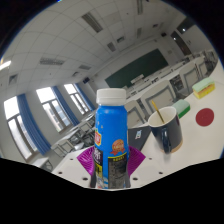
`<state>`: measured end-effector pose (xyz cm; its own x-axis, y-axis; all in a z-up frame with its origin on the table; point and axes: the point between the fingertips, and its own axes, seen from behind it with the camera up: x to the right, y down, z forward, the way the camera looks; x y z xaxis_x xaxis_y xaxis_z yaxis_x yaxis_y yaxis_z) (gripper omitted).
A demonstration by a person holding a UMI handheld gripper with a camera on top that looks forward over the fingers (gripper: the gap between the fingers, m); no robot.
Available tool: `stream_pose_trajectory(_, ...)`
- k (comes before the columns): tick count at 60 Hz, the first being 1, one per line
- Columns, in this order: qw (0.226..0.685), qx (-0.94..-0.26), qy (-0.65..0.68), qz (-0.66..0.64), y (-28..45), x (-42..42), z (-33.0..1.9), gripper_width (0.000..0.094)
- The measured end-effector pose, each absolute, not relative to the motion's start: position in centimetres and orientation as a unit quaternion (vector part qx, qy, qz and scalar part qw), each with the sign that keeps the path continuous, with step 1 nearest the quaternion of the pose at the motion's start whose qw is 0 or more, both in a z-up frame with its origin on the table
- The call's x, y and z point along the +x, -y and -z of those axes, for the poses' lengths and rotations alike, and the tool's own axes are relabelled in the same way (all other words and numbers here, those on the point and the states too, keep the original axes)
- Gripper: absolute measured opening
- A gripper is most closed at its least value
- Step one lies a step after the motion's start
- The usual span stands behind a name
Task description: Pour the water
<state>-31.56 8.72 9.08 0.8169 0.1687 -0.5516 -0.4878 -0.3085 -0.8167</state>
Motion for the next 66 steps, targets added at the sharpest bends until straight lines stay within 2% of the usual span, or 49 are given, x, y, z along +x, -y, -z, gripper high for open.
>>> stream_pose_trajectory(5, 0.539, -0.707, -0.210, -0.406, -9.9, -31.2, -11.0, 0.0382)
stream_pose_trajectory(12, 0.441, -0.576, -0.357, -0.588, -12.0, -31.1, -16.5, 0.0381)
stream_pose_trajectory(15, 0.415, -0.544, -0.381, -0.621, -12.3, -30.9, -16.6, 0.0382)
stream_pose_trajectory(20, 0.379, -0.523, -0.412, -0.642, -12.7, -31.2, -16.3, 0.0387)
stream_pose_trajectory(28, 0.329, -0.479, -0.437, -0.686, -13.2, -30.9, -17.7, 0.0394)
stream_pose_trajectory(34, 0.276, -0.449, -0.470, -0.708, -10.0, -32.3, -18.9, 0.0396)
stream_pose_trajectory(41, 0.270, -0.438, -0.459, -0.724, -7.3, -31.9, -20.8, 0.0396)
stream_pose_trajectory(45, 0.264, -0.454, -0.435, -0.732, -6.1, -32.7, -21.8, 0.0394)
stream_pose_trajectory(48, 0.284, -0.487, -0.383, -0.732, -5.6, -32.5, -22.3, 0.0395)
stream_pose_trajectory(50, 0.316, -0.510, -0.345, -0.722, -2.3, -33.0, -24.1, 0.0396)
stream_pose_trajectory(53, 0.396, -0.542, -0.261, -0.693, -1.0, -32.3, -26.0, 0.0399)
stream_pose_trajectory(58, 0.570, -0.556, -0.135, -0.590, 2.6, -28.4, -31.3, 0.0398)
stream_pose_trajectory(60, 0.621, -0.574, -0.125, -0.519, 2.4, -25.3, -31.2, 0.0400)
stream_pose_trajectory(66, 0.733, -0.593, -0.061, -0.329, 2.9, -17.7, -31.4, 0.0399)
